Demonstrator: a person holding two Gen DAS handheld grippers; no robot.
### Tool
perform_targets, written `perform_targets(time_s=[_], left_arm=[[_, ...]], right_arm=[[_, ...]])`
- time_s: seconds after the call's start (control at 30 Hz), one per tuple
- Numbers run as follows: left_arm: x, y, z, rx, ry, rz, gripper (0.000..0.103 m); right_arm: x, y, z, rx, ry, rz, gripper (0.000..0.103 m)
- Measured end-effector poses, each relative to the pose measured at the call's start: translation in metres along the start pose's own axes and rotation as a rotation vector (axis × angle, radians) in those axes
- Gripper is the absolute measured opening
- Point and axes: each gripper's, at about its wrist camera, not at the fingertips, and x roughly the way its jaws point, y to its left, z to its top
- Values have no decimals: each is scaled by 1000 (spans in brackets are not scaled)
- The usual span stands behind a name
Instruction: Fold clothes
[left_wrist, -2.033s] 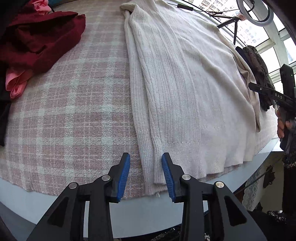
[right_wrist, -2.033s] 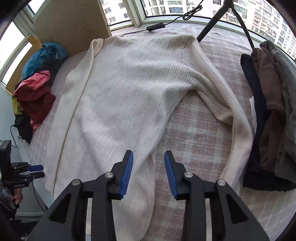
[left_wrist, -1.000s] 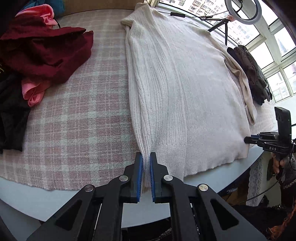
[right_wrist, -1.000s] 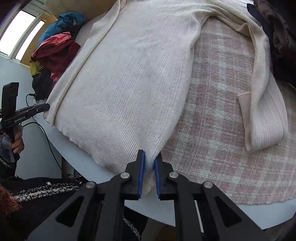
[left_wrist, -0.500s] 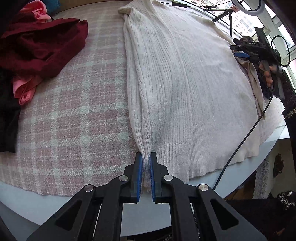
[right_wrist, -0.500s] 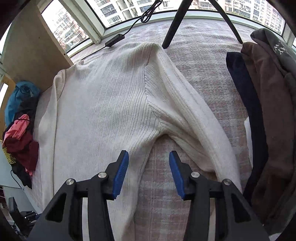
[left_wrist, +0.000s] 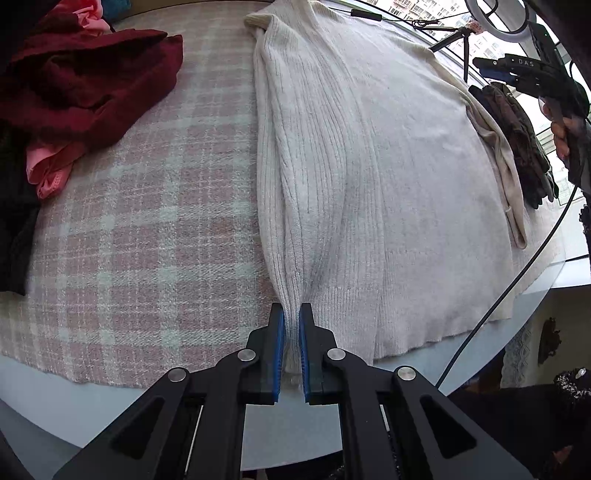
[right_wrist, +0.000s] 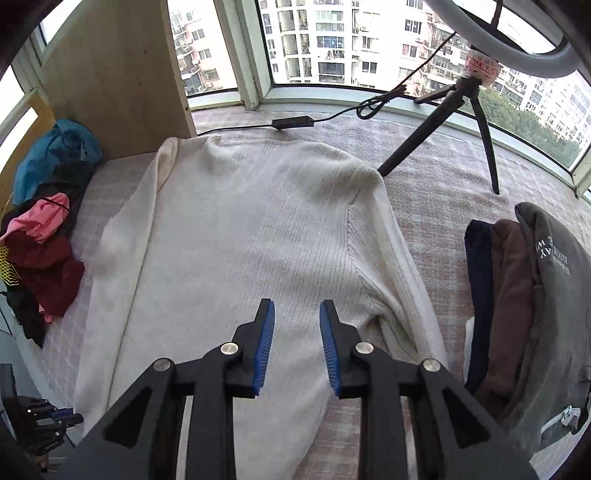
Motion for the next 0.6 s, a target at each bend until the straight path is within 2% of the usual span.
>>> perform_targets(time_s=[0.1, 0.2, 0.3, 0.4, 0.6], left_arm=[[-6, -2, -6, 3, 0, -17, 7], [-6, -2, -8, 7, -3, -41, 7], [-6, -1, -9, 12, -7, -67, 7], [-7, -2, -10, 34, -14, -83, 7], [-9, -4, -12, 80, -22, -111, 7]], right_arm=[[23, 59, 41, -44, 17, 172, 34], [67, 125, 67, -112, 86, 234, 37], [114, 182, 75, -204, 146, 169, 39], [155, 223, 76, -293, 202, 99, 39], [199, 234, 71, -346, 263, -26, 37]])
